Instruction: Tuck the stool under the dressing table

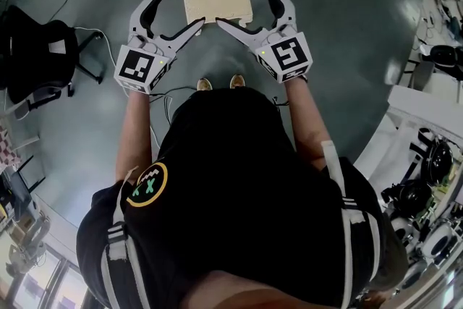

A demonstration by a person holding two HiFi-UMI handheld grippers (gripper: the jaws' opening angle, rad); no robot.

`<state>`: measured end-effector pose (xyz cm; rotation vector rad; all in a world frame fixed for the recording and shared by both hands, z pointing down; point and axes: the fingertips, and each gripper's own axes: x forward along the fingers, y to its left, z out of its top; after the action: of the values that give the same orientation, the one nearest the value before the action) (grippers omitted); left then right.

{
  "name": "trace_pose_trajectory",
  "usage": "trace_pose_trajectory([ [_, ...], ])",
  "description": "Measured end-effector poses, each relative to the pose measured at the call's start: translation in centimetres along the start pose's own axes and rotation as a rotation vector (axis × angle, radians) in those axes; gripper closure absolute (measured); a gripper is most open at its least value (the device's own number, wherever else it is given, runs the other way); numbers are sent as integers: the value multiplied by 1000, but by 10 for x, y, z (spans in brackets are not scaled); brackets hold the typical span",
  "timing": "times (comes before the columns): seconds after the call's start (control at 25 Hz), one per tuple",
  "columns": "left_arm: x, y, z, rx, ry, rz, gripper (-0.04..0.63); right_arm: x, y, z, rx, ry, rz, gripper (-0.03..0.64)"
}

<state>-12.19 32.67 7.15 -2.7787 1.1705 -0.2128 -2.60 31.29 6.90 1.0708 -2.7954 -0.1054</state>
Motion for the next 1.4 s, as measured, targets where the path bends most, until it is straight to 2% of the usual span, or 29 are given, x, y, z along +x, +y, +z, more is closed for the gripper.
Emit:
trace_pose_trajectory([
  [0.4, 11, -8, -12, -29, 24, 14, 150, -4, -9, -20, 13, 39, 7, 72],
  [0.64, 23, -15, -58, -67, 117, 50, 150, -3, -22, -69, 57, 117, 19, 72],
  [0.88, 32, -15, -173, -146, 247, 55, 150, 23, -21, -183, 130, 257, 39, 72],
  [1.04, 45, -23, -275, -196, 333, 87, 150, 34, -28, -288, 161, 347, 40, 74],
  [1.2, 55, -35, -387, -280, 435, 113, 150, 47, -27, -400, 182, 432, 30, 74],
  [1.4, 75, -52, -502, -324, 497, 148, 150, 54, -28, -529, 218, 533, 11, 75],
])
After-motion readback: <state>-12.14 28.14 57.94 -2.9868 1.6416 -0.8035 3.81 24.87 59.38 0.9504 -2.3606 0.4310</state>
